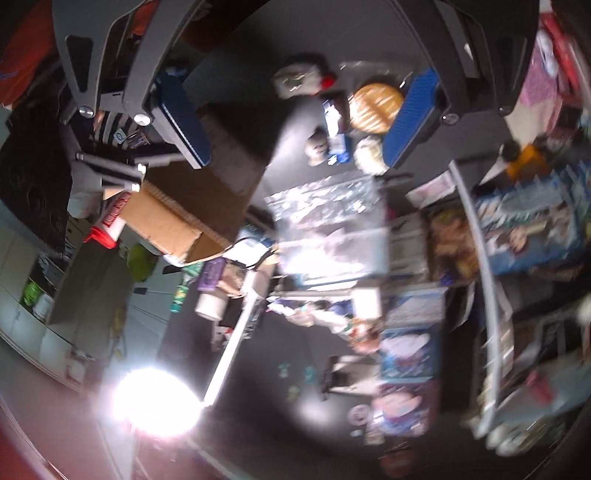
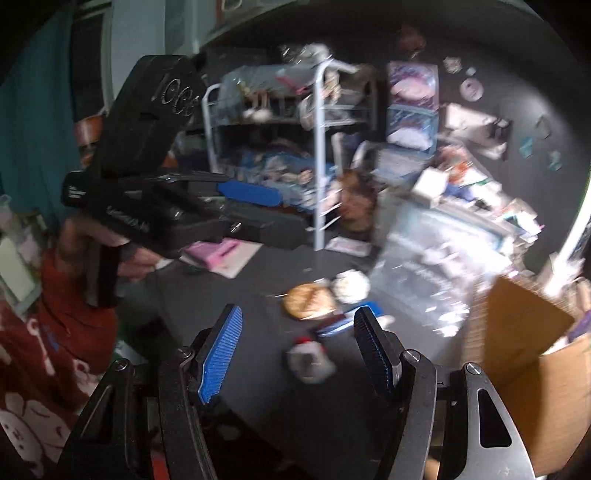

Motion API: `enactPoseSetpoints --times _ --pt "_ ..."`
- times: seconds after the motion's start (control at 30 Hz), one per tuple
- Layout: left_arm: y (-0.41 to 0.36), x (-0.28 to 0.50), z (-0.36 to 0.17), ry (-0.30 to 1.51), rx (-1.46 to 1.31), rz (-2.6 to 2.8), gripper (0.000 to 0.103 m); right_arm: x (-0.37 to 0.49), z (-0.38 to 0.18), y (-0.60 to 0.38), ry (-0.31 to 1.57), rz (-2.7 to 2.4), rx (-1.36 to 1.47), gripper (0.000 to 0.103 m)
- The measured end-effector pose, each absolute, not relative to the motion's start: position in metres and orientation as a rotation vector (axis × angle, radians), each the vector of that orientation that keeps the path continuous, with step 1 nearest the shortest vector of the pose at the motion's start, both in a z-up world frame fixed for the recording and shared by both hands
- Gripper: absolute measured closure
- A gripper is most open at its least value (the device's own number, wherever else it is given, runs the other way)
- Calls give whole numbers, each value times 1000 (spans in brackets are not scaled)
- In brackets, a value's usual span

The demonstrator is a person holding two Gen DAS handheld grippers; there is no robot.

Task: Organize objects
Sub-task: 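Move the right tool back and grasp the white-and-red plush toy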

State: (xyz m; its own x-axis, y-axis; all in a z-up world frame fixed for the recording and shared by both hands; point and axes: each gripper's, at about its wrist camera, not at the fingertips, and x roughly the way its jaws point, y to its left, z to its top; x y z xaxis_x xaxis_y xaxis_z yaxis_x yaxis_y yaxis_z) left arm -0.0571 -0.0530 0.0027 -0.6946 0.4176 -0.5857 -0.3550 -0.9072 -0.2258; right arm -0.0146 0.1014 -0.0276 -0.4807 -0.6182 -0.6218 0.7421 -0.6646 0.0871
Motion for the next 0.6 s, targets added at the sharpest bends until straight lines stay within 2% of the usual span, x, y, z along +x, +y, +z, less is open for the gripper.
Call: enactPoseSetpoints --times 0.13,0.3,0.6 --pt "-75 -51 -24 -157 -964 2596 10 -26 -73 82 204 -2150 911 43" --pt "-90 -46 -58 -195 -1027 2581 10 -43 -126 70 304 -2224 1011 43" --pt "-100 -46 -87 -250 -1095 2560 10 -71 -167 69 436 -2229 1094 43"
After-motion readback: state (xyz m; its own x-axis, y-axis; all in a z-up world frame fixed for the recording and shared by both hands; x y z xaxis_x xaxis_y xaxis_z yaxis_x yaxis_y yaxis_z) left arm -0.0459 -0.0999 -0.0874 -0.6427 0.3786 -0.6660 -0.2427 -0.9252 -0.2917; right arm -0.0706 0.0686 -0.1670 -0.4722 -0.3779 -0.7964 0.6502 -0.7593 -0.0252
